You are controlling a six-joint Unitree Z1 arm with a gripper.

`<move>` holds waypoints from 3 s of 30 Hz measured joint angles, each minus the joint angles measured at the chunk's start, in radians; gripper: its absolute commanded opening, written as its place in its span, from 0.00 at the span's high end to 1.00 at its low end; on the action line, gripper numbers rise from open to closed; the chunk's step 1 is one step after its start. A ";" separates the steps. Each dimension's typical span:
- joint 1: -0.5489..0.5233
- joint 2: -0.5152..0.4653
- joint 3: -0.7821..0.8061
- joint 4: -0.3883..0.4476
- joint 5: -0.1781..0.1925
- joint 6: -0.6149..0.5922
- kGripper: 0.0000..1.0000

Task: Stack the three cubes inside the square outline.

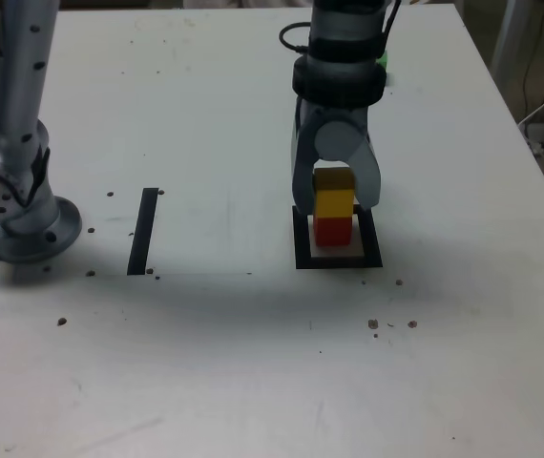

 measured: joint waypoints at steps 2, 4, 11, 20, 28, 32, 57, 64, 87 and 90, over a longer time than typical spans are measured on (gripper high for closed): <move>0.000 0.001 0.003 -0.005 0.000 0.000 0.72; 0.000 0.001 0.007 -0.011 0.000 0.000 0.72; 0.000 0.006 0.028 -0.031 0.003 0.000 0.22; 0.000 0.006 0.044 -0.048 0.005 0.000 0.03; 0.015 -0.021 0.067 -0.049 0.050 -0.012 0.01; 0.056 -0.058 0.075 -0.036 0.103 -0.021 0.01; 0.469 0.164 -0.526 0.244 0.160 0.207 0.01; 0.554 0.283 -0.657 0.261 0.124 0.449 0.01; 0.642 0.507 -1.001 0.308 0.126 0.722 0.01; 0.642 0.532 -1.027 0.311 0.124 0.722 0.01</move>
